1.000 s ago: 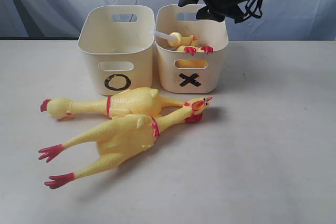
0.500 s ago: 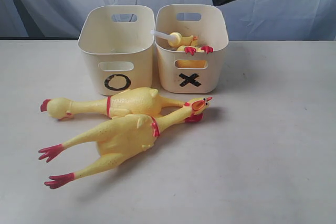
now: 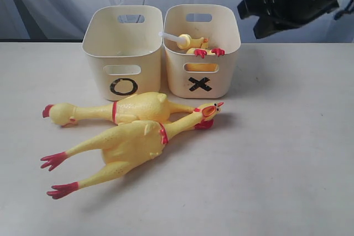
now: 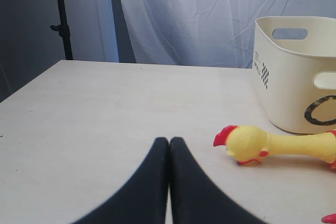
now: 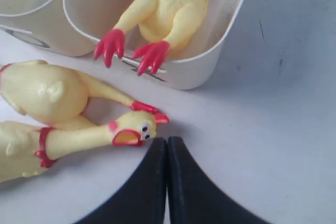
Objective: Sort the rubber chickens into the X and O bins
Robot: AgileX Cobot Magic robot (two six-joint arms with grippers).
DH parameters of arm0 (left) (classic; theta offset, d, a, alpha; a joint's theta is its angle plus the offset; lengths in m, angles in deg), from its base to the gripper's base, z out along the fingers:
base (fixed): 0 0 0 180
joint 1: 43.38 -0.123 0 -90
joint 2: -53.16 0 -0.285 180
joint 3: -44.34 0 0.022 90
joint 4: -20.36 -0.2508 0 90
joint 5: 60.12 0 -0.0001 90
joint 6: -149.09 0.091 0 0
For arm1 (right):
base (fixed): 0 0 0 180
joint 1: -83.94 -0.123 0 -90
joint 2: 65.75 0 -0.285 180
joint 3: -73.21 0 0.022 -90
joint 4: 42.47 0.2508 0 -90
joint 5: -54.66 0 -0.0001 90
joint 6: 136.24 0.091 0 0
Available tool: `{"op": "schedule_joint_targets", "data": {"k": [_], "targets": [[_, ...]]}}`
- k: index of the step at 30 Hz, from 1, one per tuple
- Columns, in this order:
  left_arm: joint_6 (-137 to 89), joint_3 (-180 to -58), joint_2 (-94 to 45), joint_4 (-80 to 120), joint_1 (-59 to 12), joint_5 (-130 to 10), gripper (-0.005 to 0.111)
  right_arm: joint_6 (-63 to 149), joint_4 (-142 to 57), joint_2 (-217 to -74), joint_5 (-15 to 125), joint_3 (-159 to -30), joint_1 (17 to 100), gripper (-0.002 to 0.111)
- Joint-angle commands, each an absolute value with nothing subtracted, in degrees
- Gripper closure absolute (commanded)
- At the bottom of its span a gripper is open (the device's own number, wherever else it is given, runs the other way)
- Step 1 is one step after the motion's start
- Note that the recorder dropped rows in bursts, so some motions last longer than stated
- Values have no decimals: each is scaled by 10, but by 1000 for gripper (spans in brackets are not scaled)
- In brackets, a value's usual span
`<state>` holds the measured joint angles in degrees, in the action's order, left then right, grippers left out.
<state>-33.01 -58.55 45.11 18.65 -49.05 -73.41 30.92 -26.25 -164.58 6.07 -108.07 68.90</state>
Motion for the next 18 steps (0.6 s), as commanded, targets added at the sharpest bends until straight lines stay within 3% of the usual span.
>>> {"op": "schedule_joint_targets", "data": {"k": [1,18], "targets": [[-332,-584,454,186,-491,-730,107,305,-248,-1550,106,-966,691,109],[-332,-584,454,186,-491,-730,107,303,-168,-1228,184,-638,691,109]]}}
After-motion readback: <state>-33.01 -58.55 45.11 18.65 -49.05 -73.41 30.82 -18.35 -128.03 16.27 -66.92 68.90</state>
